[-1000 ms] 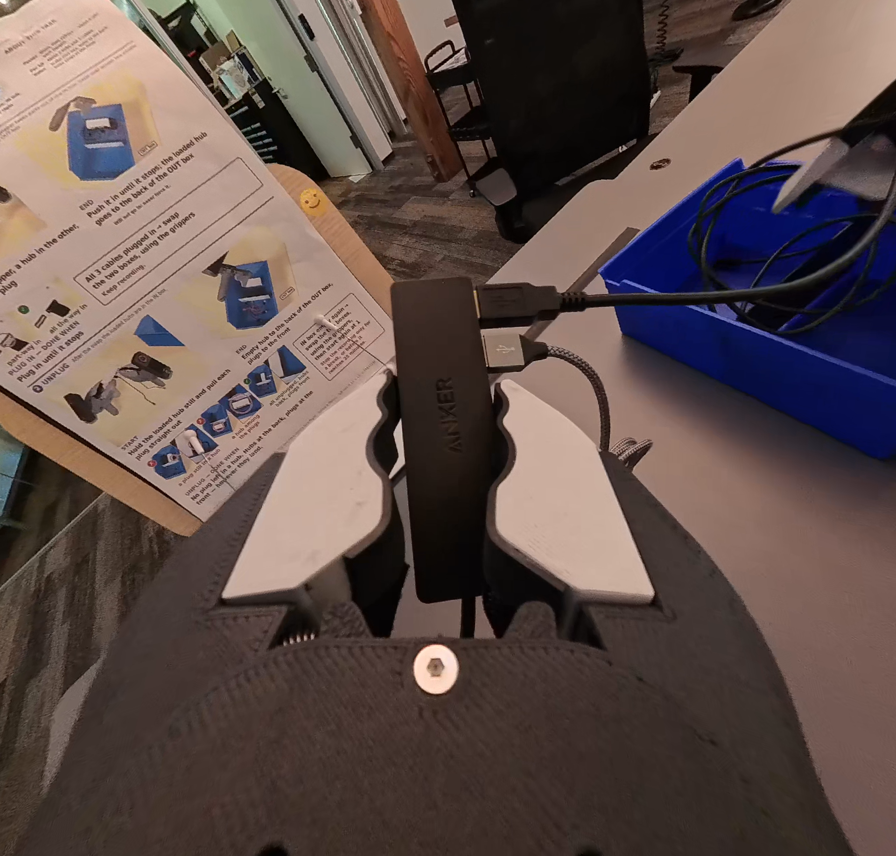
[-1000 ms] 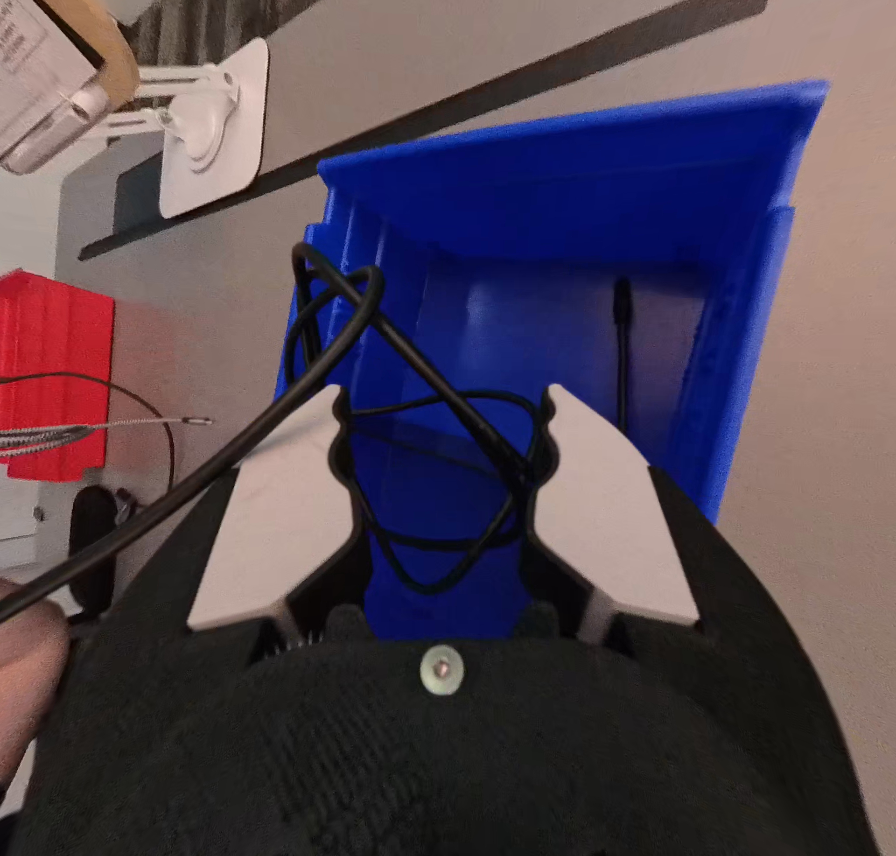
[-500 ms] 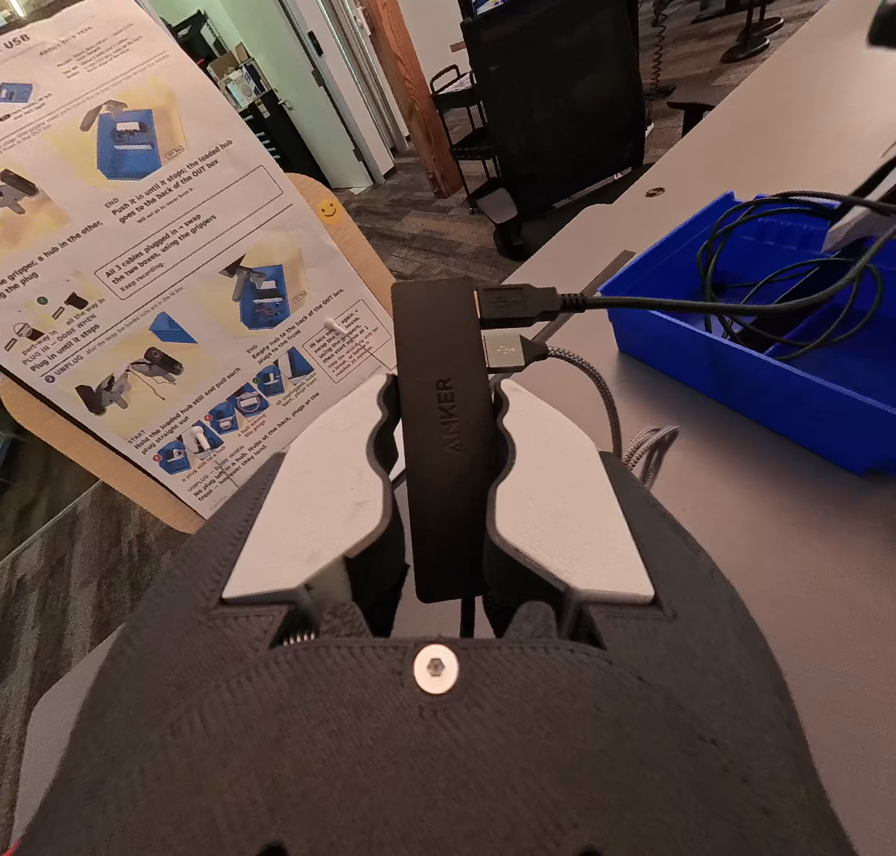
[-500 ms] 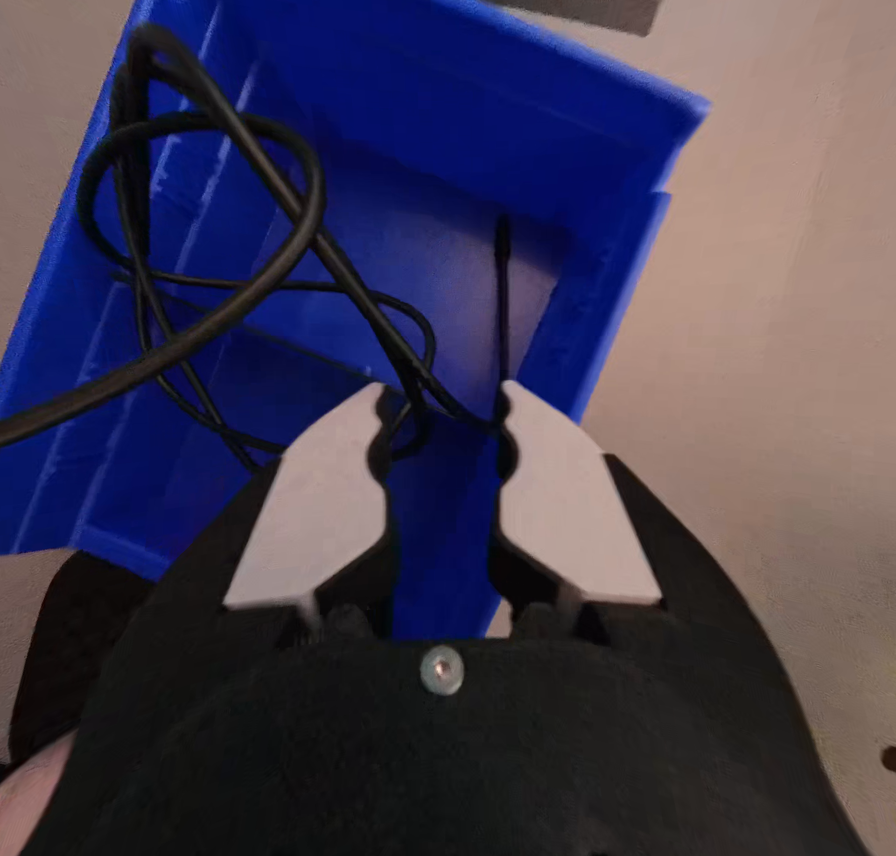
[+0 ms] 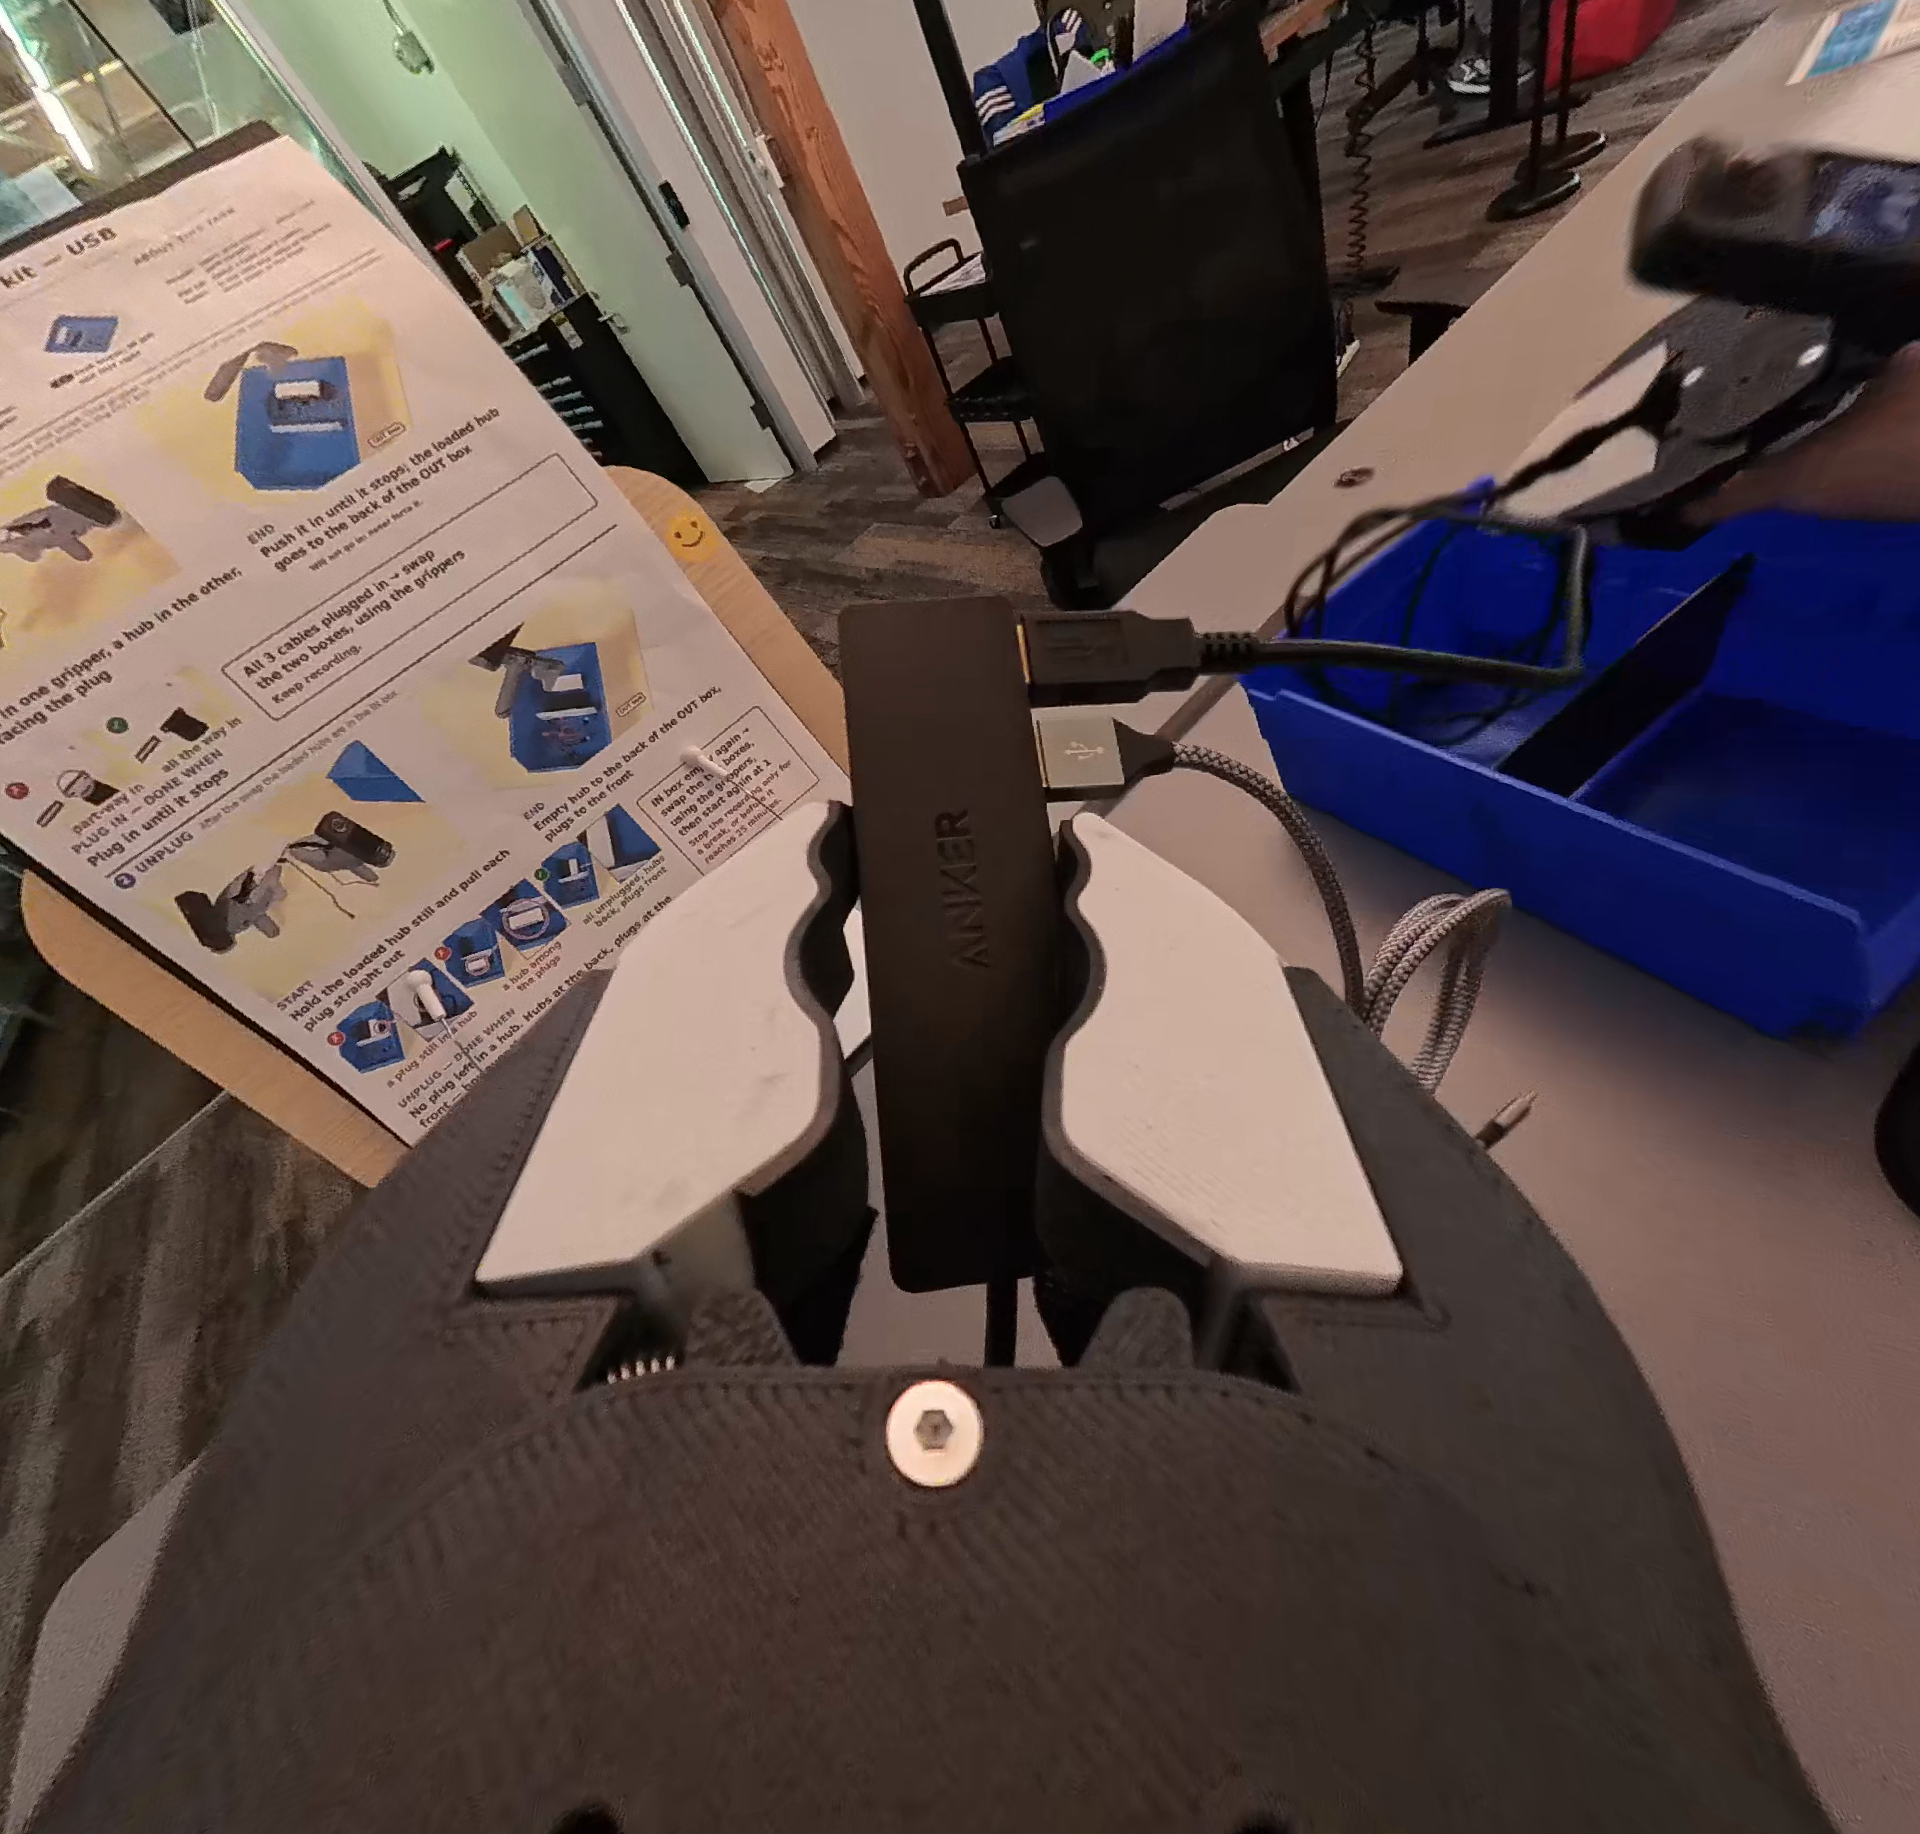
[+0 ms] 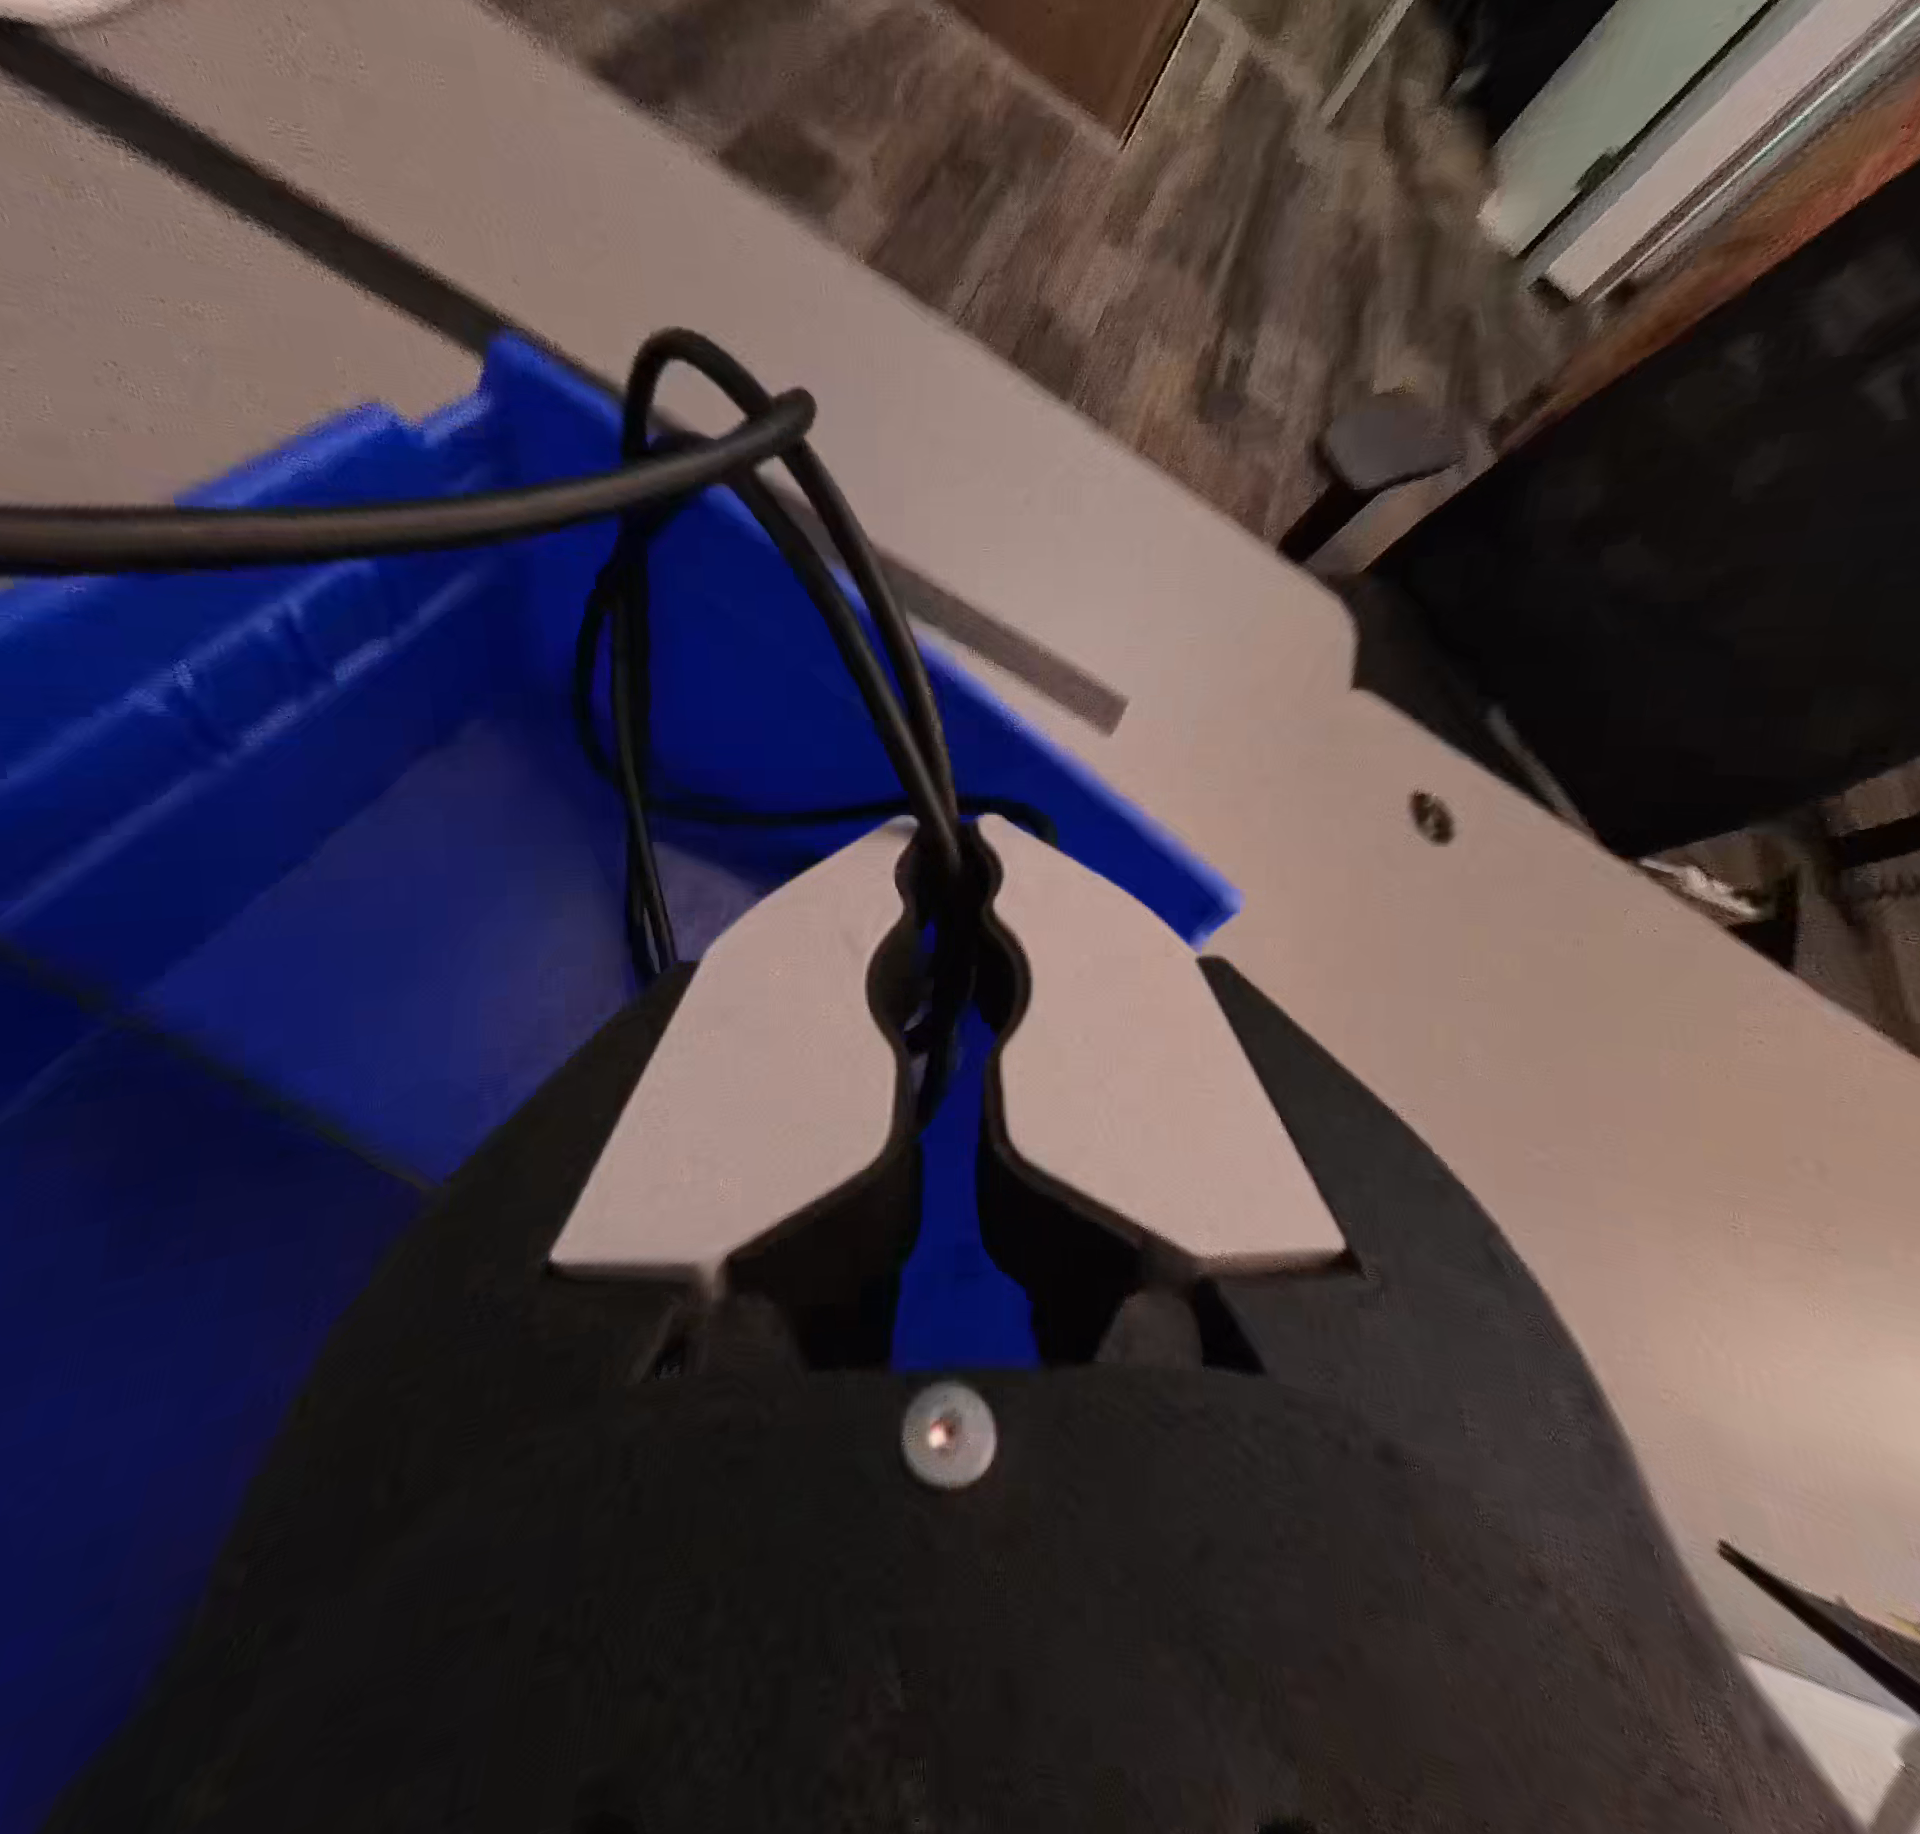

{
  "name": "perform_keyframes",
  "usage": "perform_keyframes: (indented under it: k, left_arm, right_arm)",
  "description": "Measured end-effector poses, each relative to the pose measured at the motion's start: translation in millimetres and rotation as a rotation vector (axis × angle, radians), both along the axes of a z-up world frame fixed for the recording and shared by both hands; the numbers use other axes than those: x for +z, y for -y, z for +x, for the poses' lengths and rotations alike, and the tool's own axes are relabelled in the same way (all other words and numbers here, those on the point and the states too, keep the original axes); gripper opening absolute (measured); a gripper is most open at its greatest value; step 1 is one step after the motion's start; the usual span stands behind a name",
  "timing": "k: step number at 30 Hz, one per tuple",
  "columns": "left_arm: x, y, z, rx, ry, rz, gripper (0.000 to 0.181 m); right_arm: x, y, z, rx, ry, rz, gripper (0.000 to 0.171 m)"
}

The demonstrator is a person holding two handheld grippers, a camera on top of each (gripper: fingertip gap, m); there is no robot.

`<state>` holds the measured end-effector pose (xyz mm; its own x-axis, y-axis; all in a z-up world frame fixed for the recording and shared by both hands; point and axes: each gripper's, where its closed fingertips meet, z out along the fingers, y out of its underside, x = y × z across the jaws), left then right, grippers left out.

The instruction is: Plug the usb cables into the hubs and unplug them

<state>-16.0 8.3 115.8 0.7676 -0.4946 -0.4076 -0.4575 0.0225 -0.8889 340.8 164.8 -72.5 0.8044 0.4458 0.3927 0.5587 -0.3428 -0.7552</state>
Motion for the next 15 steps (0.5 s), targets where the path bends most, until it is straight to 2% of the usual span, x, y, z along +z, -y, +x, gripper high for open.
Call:
perform_keyframes:
  k: [1,3,5,6,7,8,10,13,15]
  left_arm:
    - [-0.5,1.6,0.6,-0.001,-0.007,0.000,0.036]
    - [-0.1,3.2,0.8,0.000,-0.014,0.003,0.036]
    - [2.1,3.1,-0.2,0.003,-0.012,0.005,0.036]
    - [3.7,2.5,-0.6,0.002,-0.010,0.007,0.036]
    - [5.3,1.1,-1.0,0.003,-0.010,0.010,0.036]
    - [6.7,-0.3,-1.1,0.002,-0.017,0.016,0.036]
    - [8.0,-3.0,1.3,-0.006,-0.051,0.036,0.036]
    - [5.3,-8.6,4.8,0.014,-0.136,0.064,0.036]
    - [1.8,-7.4,15.9,-0.017,-0.202,0.100,0.036]
  right_arm:
    - [-21.3,4.4,0.8,0.004,0.044,-0.106,0.007]
    - [-41.4,16.1,10.9,-0.066,0.065,-0.265,0.009]
    - [-46.5,30.4,14.6,-0.096,0.014,-0.378,0.038]
    - [-41.6,36.0,20.9,-0.124,0.000,-0.385,0.048]
    - [-35.5,44.4,25.4,-0.148,-0.018,-0.394,0.063]
    - [-26.5,54.3,29.0,-0.164,-0.026,-0.398,0.066]
    - [2.8,72.3,27.0,-0.168,-0.067,-0.350,0.065]
    - [44.1,104.3,-2.6,-0.091,-0.149,-0.309,0.065]
    - [87.9,104.9,-36.3,0.019,-0.209,-0.143,0.064]
